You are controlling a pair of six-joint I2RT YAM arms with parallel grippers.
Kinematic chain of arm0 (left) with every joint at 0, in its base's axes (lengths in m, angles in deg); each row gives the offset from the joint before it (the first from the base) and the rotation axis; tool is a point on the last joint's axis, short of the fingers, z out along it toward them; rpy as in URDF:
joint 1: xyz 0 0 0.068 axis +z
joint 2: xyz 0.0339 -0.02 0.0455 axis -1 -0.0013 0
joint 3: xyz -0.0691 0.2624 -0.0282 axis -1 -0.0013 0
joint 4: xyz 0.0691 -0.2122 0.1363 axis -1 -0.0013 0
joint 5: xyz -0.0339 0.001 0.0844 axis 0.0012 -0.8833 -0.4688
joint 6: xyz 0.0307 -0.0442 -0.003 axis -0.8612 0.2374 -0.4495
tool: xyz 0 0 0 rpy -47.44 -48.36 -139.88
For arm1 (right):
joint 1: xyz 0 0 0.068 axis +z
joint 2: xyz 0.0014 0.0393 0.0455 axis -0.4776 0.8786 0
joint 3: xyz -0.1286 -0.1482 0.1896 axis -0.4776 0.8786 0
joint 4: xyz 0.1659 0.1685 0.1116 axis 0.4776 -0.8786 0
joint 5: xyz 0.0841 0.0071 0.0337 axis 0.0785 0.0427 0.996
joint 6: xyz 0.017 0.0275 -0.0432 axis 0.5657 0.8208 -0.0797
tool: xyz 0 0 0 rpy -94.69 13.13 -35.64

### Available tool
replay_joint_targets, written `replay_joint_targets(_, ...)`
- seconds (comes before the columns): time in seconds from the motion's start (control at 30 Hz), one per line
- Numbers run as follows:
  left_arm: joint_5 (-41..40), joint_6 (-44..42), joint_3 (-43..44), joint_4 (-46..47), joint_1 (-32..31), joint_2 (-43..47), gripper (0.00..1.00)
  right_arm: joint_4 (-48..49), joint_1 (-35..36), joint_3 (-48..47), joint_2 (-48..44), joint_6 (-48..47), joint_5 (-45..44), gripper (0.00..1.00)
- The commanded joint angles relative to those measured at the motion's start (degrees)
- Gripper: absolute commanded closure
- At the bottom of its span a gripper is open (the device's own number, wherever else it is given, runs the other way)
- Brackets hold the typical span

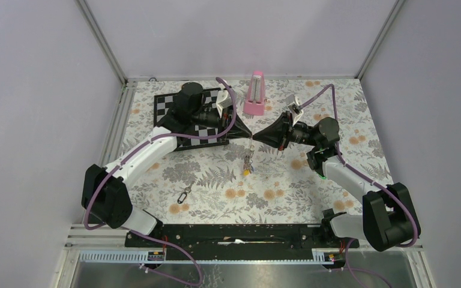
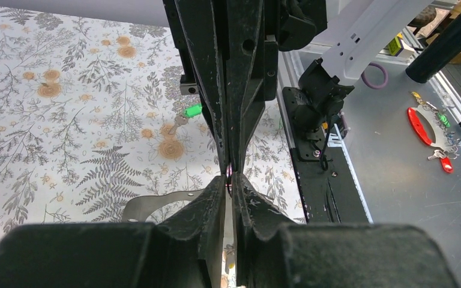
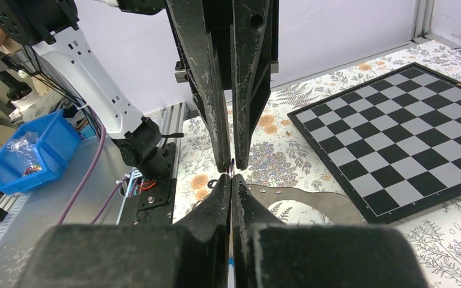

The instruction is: Put the keys on the keyring

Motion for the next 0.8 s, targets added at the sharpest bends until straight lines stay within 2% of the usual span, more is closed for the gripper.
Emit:
replay_joint_targets(0.0,2.59,0.53,-1.08,3.55,-0.2,1.01,0.86,4.65,-0.28,-0.06,-0.54,0.28,-1.16,1.0)
replay_joint_targets(0.17,3.64,-1.66,-1.06,1.31,-0.19,1.17,0.82,4.34,-0.37,-0.04,-0.67,0.08,-1.2,1.0)
replay_joint_targets(0.43,3.78,-1.55,-0.5,1.13,-0.45,0.57,0.82,4.21,-0.46,-0.14,-0.76,0.03,-1.33,1.0)
replay_joint_targets(0.63,3.87,-1.06,-0.05,1.13,-1.05,-0.42,0.9,4.16,-0.41,-0.04,-0.84,0.07,-1.37,1.0)
replay_joint_targets(0.77,3.82,-0.97,0.0,1.13,-1.14,-0.57,1.0,4.18,-0.46,0.04,-0.75,0.08,-1.37,1.0)
